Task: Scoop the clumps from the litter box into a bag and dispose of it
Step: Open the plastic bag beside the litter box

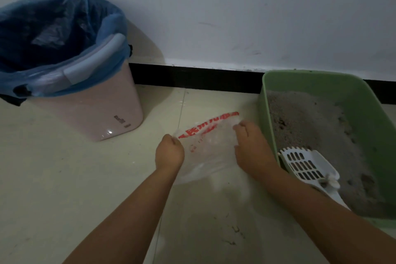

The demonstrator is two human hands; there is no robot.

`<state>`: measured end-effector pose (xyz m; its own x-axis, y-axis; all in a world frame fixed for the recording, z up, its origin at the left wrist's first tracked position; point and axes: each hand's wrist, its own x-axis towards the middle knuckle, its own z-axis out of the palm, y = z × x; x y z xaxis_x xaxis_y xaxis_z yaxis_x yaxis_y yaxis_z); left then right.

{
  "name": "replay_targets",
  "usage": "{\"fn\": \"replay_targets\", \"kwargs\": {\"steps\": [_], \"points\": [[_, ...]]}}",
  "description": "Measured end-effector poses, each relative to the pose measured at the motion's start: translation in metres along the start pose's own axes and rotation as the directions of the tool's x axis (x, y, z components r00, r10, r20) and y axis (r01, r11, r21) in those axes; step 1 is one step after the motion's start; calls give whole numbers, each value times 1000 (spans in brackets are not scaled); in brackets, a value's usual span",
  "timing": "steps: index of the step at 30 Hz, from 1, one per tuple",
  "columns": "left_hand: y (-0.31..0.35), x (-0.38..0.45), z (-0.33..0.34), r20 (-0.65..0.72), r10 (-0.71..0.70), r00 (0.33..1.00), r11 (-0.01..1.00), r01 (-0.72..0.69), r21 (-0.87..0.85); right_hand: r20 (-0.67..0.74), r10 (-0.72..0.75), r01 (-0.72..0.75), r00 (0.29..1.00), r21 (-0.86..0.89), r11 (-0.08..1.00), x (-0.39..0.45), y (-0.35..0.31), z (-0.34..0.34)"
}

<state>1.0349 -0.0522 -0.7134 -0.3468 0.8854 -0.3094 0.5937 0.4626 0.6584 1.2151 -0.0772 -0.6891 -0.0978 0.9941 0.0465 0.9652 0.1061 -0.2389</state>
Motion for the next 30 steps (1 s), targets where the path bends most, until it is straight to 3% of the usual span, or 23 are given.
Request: {"fn": "replay_targets", "kwargs": {"steps": [2,4,6,8,11,15,18,20,22,24,26,27,28,30], "points": [[-6,-1,5,17,27,1000,999,-26,-21,-58,-228,225,972,-53,973,-3,0,13],[-11,-3,9,76,88,993,996,-90,21,45,-320,322,946,-50,945,-2,-4,18],[-14,-8,9,114,91,989,995,-96,39,218,-263,278,940,-42,960,3,-7,21],[-17,-7,10,131,75,989,996,-81,39,398,-150,246,905,-202,948,9,-3,21],[-20,-2,10,108,76,991,997,-78,17,498,-82,301,864,-379,875,13,-3,22],[-20,4,7,23,46,999,998,-47,50,584,-86,400,807,-434,808,6,-4,28],[-25,15,2,-93,-55,994,998,58,32,704,-34,470,710,-437,767,1,0,33],[-26,17,1,-119,-46,992,998,51,37,770,9,484,638,-410,773,-2,1,30],[-24,12,-2,-166,57,985,996,-46,72,754,-34,404,656,-314,859,-1,5,30],[-27,7,1,-242,358,902,923,-303,237,652,-116,280,750,-154,948,1,0,24],[-32,2,6,-208,698,685,693,-574,435,357,-279,314,891,-43,948,7,-4,24],[-34,0,6,-132,797,590,570,-663,485,277,-307,328,910,-32,944,11,-7,23],[-36,-1,7,-58,843,534,488,-714,502,220,-336,350,916,-27,937,14,-10,24],[-40,-1,11,149,800,581,445,-742,502,324,-194,209,926,-12,978,21,-11,30]]}}
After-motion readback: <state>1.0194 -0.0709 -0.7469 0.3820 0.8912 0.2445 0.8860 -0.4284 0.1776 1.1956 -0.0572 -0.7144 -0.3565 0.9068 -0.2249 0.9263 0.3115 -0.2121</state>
